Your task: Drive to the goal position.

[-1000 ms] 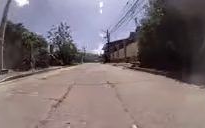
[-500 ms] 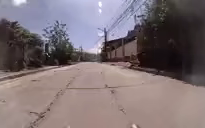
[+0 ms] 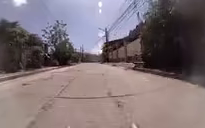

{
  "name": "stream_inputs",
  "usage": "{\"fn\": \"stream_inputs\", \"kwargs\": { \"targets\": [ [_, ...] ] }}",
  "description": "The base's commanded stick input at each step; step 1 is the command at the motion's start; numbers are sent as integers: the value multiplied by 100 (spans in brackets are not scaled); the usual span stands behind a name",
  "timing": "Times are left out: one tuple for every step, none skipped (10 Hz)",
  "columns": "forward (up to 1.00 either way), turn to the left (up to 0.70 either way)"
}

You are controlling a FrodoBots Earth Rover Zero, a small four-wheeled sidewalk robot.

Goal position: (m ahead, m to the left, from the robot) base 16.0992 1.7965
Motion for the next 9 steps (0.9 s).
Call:
{"fn": "stream_inputs", "kwargs": {
  "targets": [
    [100,0],
    [100,0],
    [100,0],
    [100,0],
    [100,0],
    [100,0],
    [100,0],
    [100,0],
    [100,0]
  ]
}}
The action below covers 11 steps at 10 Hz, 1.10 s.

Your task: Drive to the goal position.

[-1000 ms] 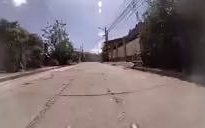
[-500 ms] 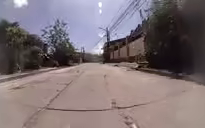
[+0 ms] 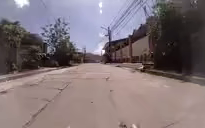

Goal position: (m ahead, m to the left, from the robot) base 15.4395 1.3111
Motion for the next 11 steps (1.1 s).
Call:
{"fn": "stream_inputs", "kwargs": {
  "targets": [
    [100,0],
    [100,0],
    [100,0],
    [100,0],
    [100,0],
    [100,0],
    [100,0],
    [100,-6],
    [100,-27],
    [100,-27],
    [100,-27]
  ]
}}
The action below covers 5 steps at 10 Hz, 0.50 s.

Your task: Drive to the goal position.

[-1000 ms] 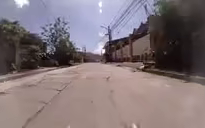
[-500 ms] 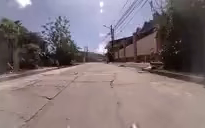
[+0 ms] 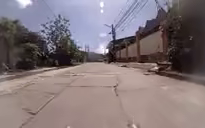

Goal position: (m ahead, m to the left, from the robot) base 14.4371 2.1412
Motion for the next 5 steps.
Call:
{"fn": "stream_inputs", "kwargs": {
  "targets": [
    [100,-27],
    [100,-24],
    [100,0],
    [100,0],
    [100,0]
  ]
}}
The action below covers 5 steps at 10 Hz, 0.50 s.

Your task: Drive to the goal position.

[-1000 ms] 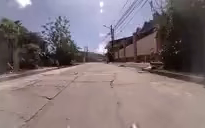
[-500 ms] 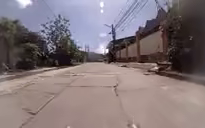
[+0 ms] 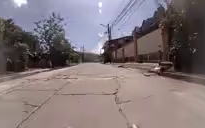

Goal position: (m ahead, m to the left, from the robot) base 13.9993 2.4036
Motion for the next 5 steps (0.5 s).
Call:
{"fn": "stream_inputs", "kwargs": {
  "targets": [
    [100,0],
    [100,0],
    [100,0],
    [100,0],
    [100,0]
  ]
}}
